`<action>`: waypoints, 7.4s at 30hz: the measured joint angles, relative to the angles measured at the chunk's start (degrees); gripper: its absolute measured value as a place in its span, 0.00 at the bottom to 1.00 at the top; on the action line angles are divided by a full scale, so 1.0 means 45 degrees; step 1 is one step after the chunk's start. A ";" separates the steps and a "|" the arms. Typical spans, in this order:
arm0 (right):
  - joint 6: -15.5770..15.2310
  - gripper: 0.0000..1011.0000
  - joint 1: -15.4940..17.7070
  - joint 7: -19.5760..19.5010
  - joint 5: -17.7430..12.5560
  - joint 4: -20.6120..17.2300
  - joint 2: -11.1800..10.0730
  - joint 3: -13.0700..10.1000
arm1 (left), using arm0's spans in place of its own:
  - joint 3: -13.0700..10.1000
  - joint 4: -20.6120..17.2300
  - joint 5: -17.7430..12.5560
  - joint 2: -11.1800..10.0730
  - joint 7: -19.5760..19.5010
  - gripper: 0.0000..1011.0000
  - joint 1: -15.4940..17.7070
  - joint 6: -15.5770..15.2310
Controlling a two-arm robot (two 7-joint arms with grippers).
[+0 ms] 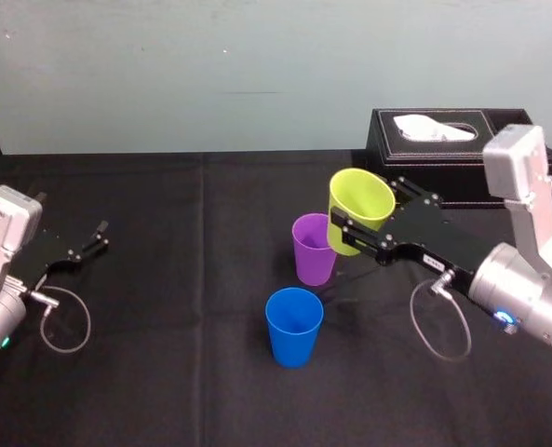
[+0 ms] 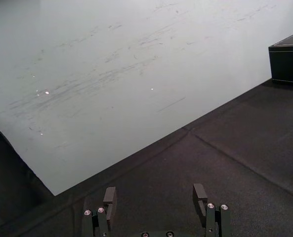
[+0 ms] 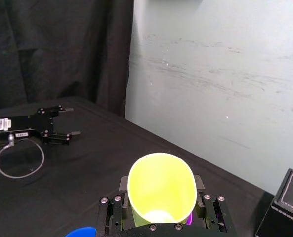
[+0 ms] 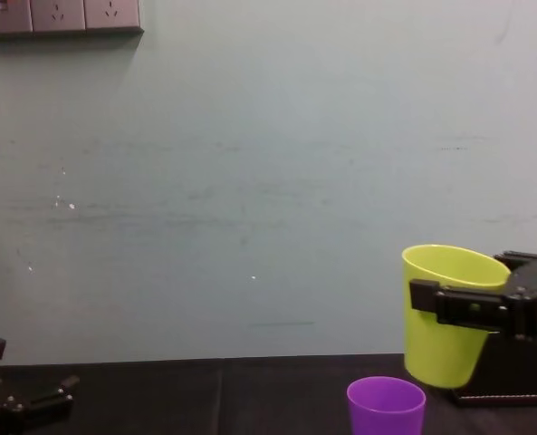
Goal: Stack the three plastic cups sequentially using one hand.
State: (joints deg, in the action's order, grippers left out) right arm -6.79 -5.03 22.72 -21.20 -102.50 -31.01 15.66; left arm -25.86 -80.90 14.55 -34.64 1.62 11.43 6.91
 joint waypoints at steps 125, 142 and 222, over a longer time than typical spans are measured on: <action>-0.0639 0.73 -0.3131 0.0272 0.1018 0.4165 0.1812 0.1610 | 0.0000 0.0001 0.0001 0.0000 0.0000 1.00 0.0000 0.0000; -0.0616 0.73 -0.3091 0.0270 0.1101 0.4198 0.1762 0.1652 | 0.0000 0.0000 0.0000 0.0000 0.0000 1.00 0.0001 0.0000; 0.0456 0.99 0.0840 0.1281 -0.0332 0.0376 -0.1173 0.0675 | 0.0000 0.0000 0.0000 0.0000 0.0000 1.00 0.0000 0.0000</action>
State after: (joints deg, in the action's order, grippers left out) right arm -4.74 -1.25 28.48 -22.70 -100.81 -36.29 18.69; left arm -25.86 -80.90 14.55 -34.65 1.62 11.43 6.90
